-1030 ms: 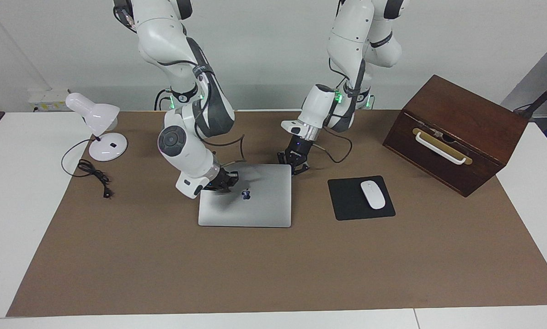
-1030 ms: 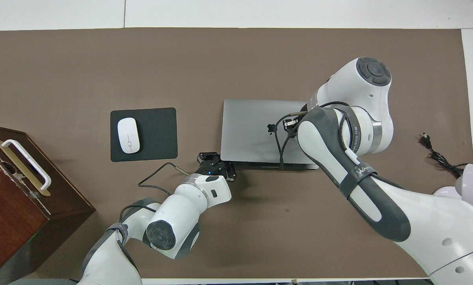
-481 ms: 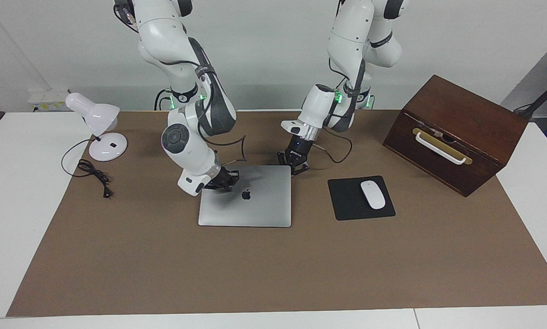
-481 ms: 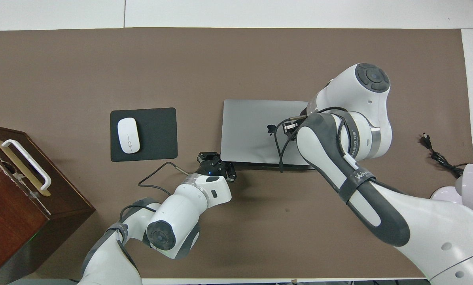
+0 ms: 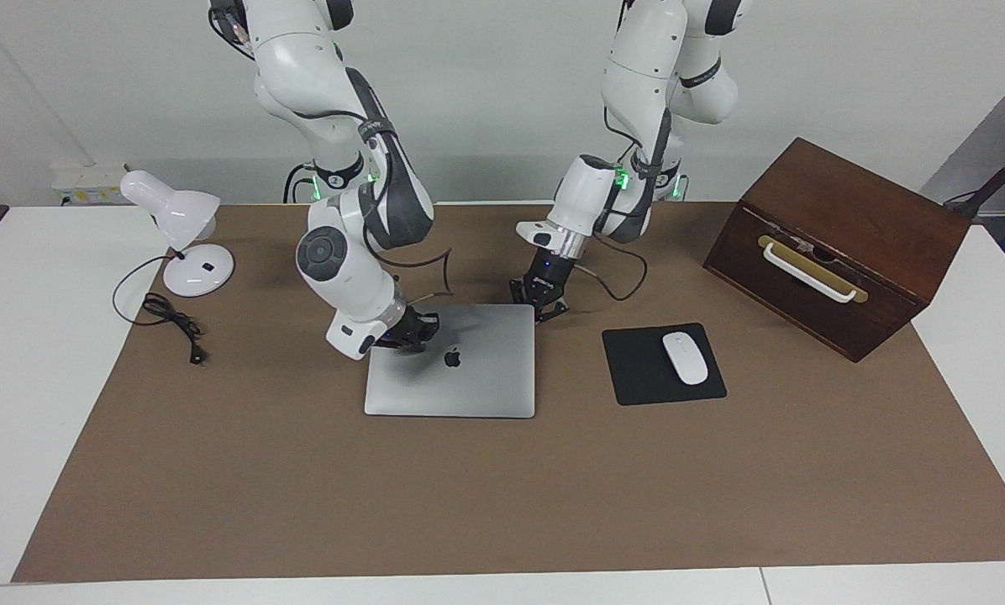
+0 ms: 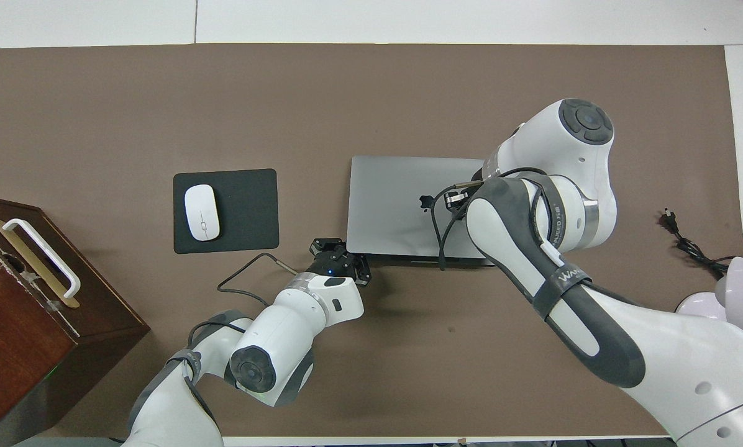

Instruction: Close laptop with both arms

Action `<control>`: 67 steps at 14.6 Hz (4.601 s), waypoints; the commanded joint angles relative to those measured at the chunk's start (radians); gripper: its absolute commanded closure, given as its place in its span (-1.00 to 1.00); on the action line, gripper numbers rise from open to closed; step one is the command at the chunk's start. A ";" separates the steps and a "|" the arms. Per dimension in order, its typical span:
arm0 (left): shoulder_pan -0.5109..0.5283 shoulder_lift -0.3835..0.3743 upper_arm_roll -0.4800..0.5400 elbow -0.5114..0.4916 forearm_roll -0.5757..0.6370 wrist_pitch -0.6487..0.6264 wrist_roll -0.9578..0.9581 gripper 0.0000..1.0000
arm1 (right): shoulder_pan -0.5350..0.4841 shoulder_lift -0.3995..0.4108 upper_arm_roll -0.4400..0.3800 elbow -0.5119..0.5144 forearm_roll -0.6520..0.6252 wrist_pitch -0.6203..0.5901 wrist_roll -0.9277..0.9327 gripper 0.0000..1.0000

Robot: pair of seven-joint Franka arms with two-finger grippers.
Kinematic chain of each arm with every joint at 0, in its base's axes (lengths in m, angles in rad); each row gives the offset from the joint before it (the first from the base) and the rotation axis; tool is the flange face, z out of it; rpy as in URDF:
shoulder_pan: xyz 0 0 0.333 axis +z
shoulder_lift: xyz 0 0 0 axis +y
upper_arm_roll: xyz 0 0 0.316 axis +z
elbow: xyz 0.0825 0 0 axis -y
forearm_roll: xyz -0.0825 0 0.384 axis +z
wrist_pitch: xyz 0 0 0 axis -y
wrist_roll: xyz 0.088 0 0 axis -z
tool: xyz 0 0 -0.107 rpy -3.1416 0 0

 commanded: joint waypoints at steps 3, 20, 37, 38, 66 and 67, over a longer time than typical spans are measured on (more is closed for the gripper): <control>0.017 0.077 0.010 0.003 -0.002 0.004 0.041 1.00 | -0.004 -0.017 0.003 0.080 0.006 -0.086 0.015 1.00; 0.017 -0.158 0.007 -0.088 -0.005 -0.122 -0.117 1.00 | -0.044 -0.214 -0.007 0.174 -0.158 -0.315 0.015 -1.00; 0.287 -0.727 0.015 0.075 0.013 -1.386 0.006 0.00 | -0.174 -0.323 0.001 0.226 -0.273 -0.530 0.004 -1.00; 0.307 -0.736 0.015 0.087 0.035 -1.430 0.007 -0.99 | -0.176 -0.327 0.000 0.214 -0.273 -0.530 0.006 -1.00; 0.791 -0.394 0.013 0.776 0.147 -1.928 -0.016 -1.00 | -0.237 -0.338 -0.037 0.166 -0.313 -0.398 -0.020 -1.00; 0.794 -0.376 0.013 0.818 0.154 -1.955 -0.016 -1.00 | -0.237 -0.340 -0.037 0.166 -0.313 -0.398 -0.020 -1.00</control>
